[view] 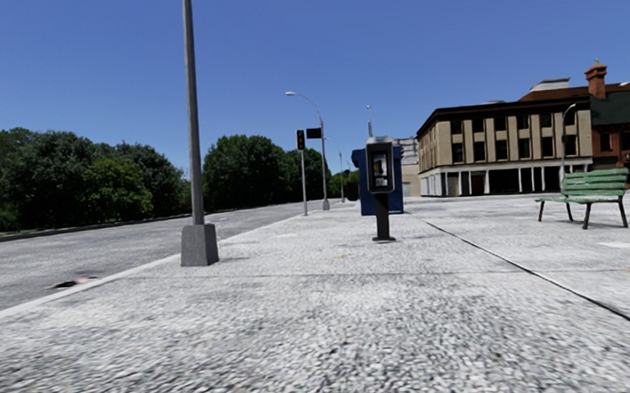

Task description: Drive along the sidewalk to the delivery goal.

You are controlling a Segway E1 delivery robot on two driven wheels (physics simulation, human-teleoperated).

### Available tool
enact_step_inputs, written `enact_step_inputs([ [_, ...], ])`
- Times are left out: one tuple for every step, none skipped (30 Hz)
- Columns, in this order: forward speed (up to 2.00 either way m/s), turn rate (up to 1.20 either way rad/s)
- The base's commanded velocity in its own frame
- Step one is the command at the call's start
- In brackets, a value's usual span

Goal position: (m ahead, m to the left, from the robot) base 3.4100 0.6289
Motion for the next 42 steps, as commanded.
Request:
enact_step_inputs([
  [2.00,0.13],
  [2.00,0.13],
  [2.00,0.13],
  [2.00,0.13],
  [2.00,0.13],
  [2.00,0.17],
  [2.00,0.25],
  [2.00,0.32],
  [2.00,0.32],
  [2.00,0.35],
  [2.00,0.36],
  [2.00,0.36],
  [2.00,0.36],
  [2.00,0.36],
  [2.00,0.36],
  [1.91,0.36],
  [1.76,0.36],
  [1.76,0.36],
  [1.65,0.36],
  [1.63,0.34],
  [1.62,0.23],
  [1.62,0.23],
  [1.62,0.19],
  [1.62,0.17],
  [1.61,0.16],
  [1.61,0.16],
  [1.61,0.15],
  [1.61,0.15],
  [1.61,0.15],
  [1.61,0.15],
  [1.61,0.15],
  [1.61,0.15],
  [1.61,0.15],
  [1.61,0.15],
  [1.61,0.15],
  [1.61,0.12],
  [1.61,0.11],
  [1.61,0.11],
  [1.61,0.11],
  [1.61,0.08],
  [1.61,0.02],
  [1.61,0.00],
])
